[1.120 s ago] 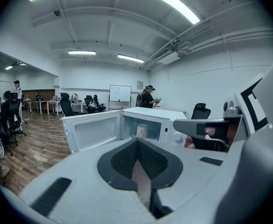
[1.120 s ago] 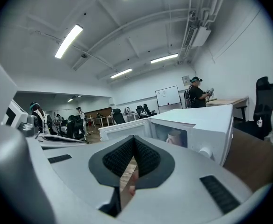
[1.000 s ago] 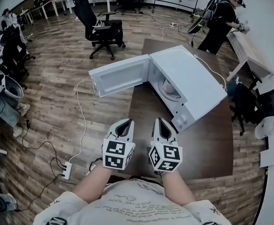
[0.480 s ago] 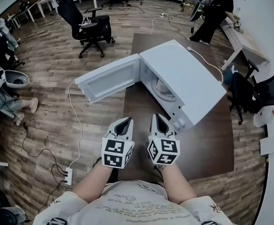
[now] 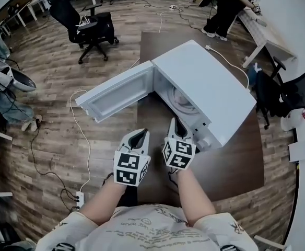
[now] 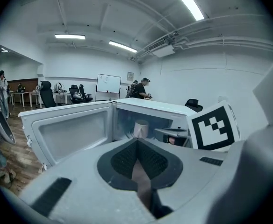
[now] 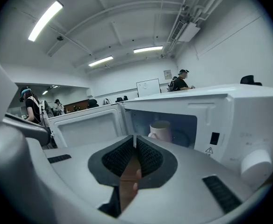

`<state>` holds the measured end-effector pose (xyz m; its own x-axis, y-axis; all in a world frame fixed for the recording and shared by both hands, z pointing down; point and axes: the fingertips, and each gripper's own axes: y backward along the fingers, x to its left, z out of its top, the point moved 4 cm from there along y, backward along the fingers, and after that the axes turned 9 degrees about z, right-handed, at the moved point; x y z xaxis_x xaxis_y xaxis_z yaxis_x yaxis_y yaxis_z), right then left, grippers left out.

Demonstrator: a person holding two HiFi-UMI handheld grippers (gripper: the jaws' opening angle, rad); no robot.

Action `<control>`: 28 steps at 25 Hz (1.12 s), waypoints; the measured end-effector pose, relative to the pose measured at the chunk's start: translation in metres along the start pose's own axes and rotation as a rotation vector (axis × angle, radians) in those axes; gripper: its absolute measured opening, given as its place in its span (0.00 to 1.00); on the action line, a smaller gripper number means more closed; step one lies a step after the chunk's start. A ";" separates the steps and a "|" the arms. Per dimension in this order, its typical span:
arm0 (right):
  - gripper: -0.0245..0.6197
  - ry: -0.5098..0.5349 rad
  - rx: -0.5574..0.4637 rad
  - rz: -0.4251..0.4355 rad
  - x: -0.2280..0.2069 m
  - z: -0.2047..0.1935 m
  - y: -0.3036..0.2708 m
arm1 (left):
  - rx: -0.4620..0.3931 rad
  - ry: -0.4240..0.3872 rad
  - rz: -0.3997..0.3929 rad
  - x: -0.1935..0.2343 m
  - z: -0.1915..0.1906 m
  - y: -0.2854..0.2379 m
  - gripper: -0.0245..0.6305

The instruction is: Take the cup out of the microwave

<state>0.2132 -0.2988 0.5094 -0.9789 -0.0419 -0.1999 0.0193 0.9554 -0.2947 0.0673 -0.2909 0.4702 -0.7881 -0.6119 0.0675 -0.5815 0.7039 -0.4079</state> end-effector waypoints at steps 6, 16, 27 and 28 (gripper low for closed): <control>0.16 -0.022 0.011 -0.052 -0.017 -0.007 -0.038 | 0.025 -0.012 -0.023 0.010 -0.005 -0.021 0.06; 0.21 -0.037 0.063 -0.145 -0.044 -0.026 -0.098 | 0.072 0.003 -0.039 0.036 -0.017 -0.047 0.06; 0.23 -0.026 0.104 -0.135 -0.064 -0.039 -0.141 | 0.123 0.008 -0.046 0.048 -0.032 -0.068 0.06; 0.22 -0.013 0.104 -0.132 -0.062 -0.039 -0.144 | 0.126 0.009 -0.045 0.049 -0.033 -0.069 0.06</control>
<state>0.2635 -0.4219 0.6007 -0.9717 -0.1692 -0.1648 -0.0875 0.9059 -0.4143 0.0621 -0.3573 0.5316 -0.7637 -0.6384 0.0962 -0.5869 0.6244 -0.5154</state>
